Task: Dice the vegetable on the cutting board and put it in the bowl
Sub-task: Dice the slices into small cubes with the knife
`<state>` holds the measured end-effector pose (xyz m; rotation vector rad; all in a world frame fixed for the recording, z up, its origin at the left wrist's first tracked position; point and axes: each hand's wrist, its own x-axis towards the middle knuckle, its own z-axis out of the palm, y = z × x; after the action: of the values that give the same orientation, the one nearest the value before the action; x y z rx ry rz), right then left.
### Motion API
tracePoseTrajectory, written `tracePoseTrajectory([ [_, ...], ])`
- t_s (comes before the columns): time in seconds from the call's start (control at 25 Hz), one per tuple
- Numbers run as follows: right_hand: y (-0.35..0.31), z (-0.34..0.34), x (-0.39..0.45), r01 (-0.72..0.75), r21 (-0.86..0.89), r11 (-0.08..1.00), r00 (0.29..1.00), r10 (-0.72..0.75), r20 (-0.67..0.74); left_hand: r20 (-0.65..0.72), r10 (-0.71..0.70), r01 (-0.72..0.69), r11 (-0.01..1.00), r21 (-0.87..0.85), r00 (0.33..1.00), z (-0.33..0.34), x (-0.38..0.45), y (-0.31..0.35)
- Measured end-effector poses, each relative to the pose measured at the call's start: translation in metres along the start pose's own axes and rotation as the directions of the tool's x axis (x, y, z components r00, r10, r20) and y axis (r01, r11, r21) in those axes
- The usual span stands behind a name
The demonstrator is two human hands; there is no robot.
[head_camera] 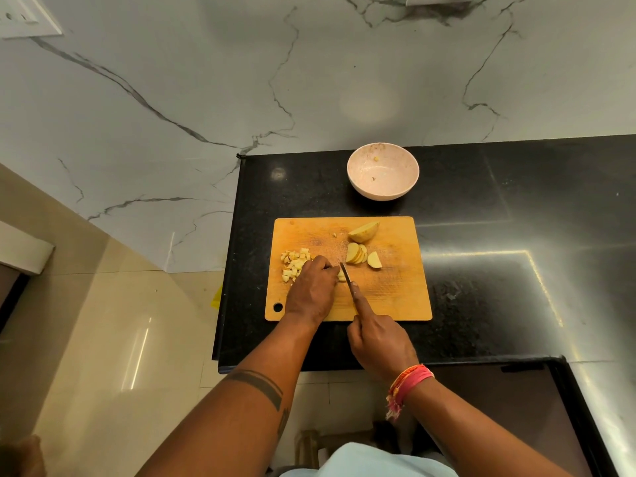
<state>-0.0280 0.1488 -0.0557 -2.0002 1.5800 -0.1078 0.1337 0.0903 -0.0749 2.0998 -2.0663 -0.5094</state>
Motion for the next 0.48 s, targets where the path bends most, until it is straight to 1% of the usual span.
tracePoseTrajectory([
  [0.32,-0.013,0.007,0.026,-0.007,-0.062,0.998,1.000,0.008,0.014,-0.015,-0.025,0.025,0.999,-0.028,1.000,0.000,0.003,0.003],
  [0.48,-0.009,0.010,0.007,-0.008,-0.112,0.994,0.998,0.014,0.055,-0.040,-0.033,0.031,0.999,-0.031,0.999,0.000,0.002,0.004],
])
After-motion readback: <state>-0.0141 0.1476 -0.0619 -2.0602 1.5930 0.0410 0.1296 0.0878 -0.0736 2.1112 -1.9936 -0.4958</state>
